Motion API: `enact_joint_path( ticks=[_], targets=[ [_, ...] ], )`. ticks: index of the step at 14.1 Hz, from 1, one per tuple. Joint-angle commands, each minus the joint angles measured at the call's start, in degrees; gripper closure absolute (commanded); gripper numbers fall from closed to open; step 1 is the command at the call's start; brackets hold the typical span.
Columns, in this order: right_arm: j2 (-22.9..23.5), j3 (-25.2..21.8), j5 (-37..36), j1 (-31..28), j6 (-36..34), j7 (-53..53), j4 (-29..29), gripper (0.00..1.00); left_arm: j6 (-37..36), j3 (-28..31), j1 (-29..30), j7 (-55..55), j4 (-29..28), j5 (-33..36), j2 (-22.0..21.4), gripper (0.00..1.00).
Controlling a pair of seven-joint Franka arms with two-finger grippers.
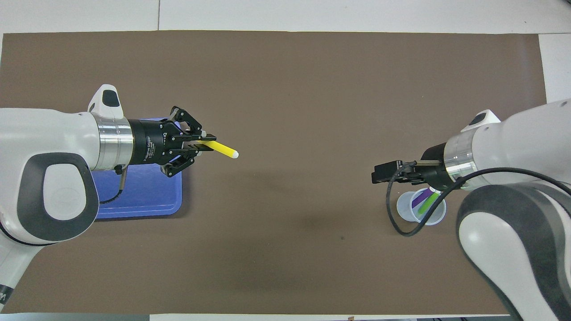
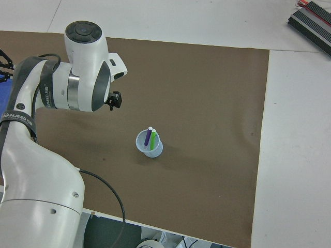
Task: Right arm passes pens to left for tray arrangement
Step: 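Lower the yellow pen into the tray while the right gripper returns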
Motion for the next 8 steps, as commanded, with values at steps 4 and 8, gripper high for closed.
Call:
enact_joint_path(
  ticks=[4,8],
  targets=[
    [-2.18,0.55,-5.90,-5.46,-3.23,-37.54,-4.59,0.00,-5.21,-0.21,5.47,21.30,0.02,16.83,4.32,1.00],
    [-0.78,0.63,-8.27,-5.46,-0.25,-53.21,-6.62,0.00,-8.55,-0.21,7.06,33.52,6.25,31.95,12.14,1.00]
  ],
)
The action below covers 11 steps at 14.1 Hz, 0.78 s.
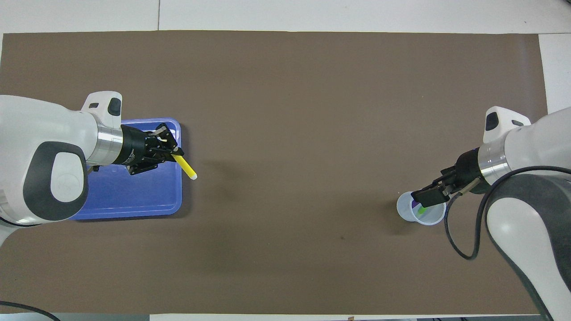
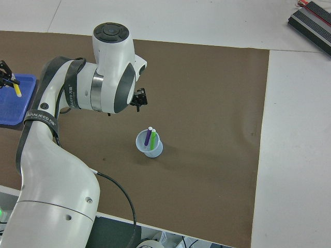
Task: Right arm passes pens to left for tray arrangement
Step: 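Lower the yellow pen into the tray while the right gripper returns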
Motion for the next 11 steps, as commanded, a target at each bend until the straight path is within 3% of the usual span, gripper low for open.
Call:
enact_joint_path(
  ticks=[1,5,7,11],
  targets=[
    [-0.12,0.54,-1.47,-0.94,3.89,-15.21,-3.42,0.00,-2.95,-0.31,0.77,8.60,5.84,9.93,6.33,1.00],
    [0.94,0.45,-1.55,-3.31,11.45,-35.28,-8.96,0.00,-4.26,-0.39,0.77,16.36,9.96,19.17,12.57,1.00],
    [0.85,0.45,-2.51,-4.01,12.17,-37.86,-9.41,0.19,-4.88,-0.39,0.60,16.63,10.50,20.68,14.25,1.00],
    [0.15,0.45,-3.58,-5.85,12.17,-38.48,-11.08,0.21,-7.87,-0.39,0.95,16.28,9.10,20.25,14.17,1.00]
  ],
)
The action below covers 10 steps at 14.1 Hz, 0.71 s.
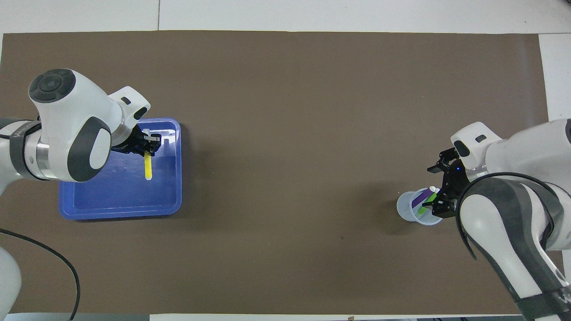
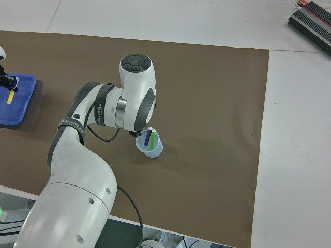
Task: Right arm passes pens to left for tray arrangement
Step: 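Release the yellow pen in the tray while the right gripper grasps purple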
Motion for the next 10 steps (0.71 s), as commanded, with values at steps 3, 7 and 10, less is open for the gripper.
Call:
enact_joint_path(
  ticks=[3,7,10],
  targets=[
    [-2.65,0.65,-1.26,-4.31,0.97,-3.68,-3.96,0.32,-2.67,-0.25,0.91,-1.38,-1.23,0.94,-0.42,1.00],
    [-2.65,0.65,-1.35,-2.73,3.07,-0.62,-4.14,0.38,-1.00,-0.25,0.91,-3.15,-2.82,0.94,-0.68,1.00],
    [-2.65,0.74,-1.35,-2.38,3.43,-0.35,-4.14,0.42,2.85,-0.34,0.83,-6.14,-5.45,0.94,-1.21,1.00]
  ],
)
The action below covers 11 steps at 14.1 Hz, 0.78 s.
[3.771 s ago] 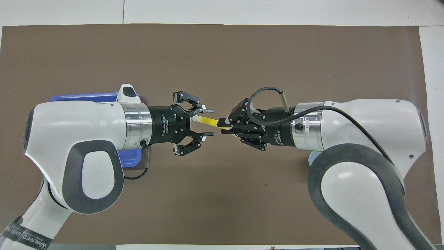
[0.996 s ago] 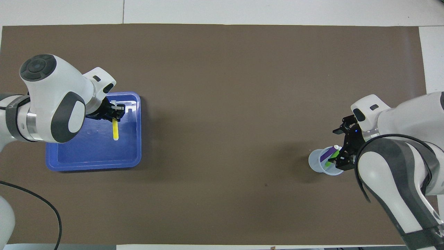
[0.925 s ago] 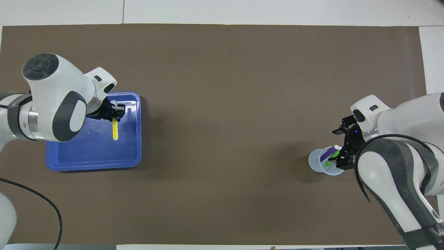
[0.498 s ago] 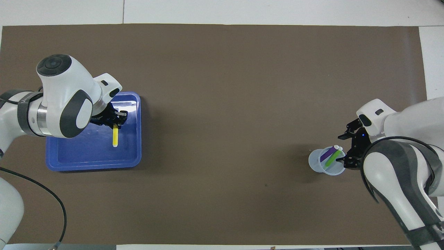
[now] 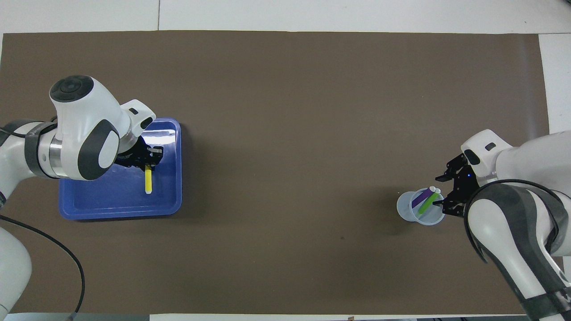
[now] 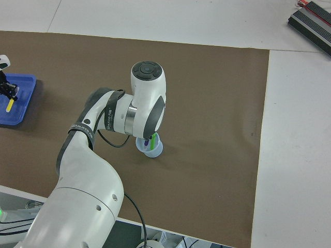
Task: Right arm passes pens to left for tray arrangement
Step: 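Release the yellow pen in the tray while the right gripper grasps purple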
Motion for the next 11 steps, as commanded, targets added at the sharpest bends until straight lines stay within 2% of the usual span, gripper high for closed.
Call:
enact_joint_path(
  ticks=[1,5,6,7,8,9,11],
  targets=[
    [-1.63,0.06,-1.21,0.58,1.64,1.41,-1.65,0.44,4.52,-0.38,0.31,-2.01,-3.82,0.94,-1.49,1.00],
    [-0.94,0.06,-1.13,1.46,3.40,2.03,-2.00,0.46,4.88,-0.38,0.22,-1.92,-3.83,0.94,-1.50,1.00],
    [-0.23,0.06,-1.13,1.37,4.02,1.85,-2.09,0.46,5.05,-0.38,0.22,-1.83,-3.83,0.94,-1.50,0.74],
    [0.04,0.06,-1.13,1.46,4.20,1.85,-2.09,0.46,5.32,-0.38,0.22,-1.83,-3.83,0.94,-1.50,0.07],
    [0.12,0.06,-1.13,1.46,4.37,1.85,-2.09,0.50,5.41,-0.38,0.05,-1.83,-3.83,0.94,-1.50,0.00],
    [0.13,0.06,-1.13,1.46,4.37,1.94,-2.09,0.54,5.32,-0.38,0.13,-1.92,-3.74,0.94,-1.41,0.00],
    [0.13,0.06,-1.13,1.46,4.37,2.12,-2.09,0.56,5.32,-0.38,0.22,-1.83,-3.39,0.85,-1.32,0.00]
  ],
)
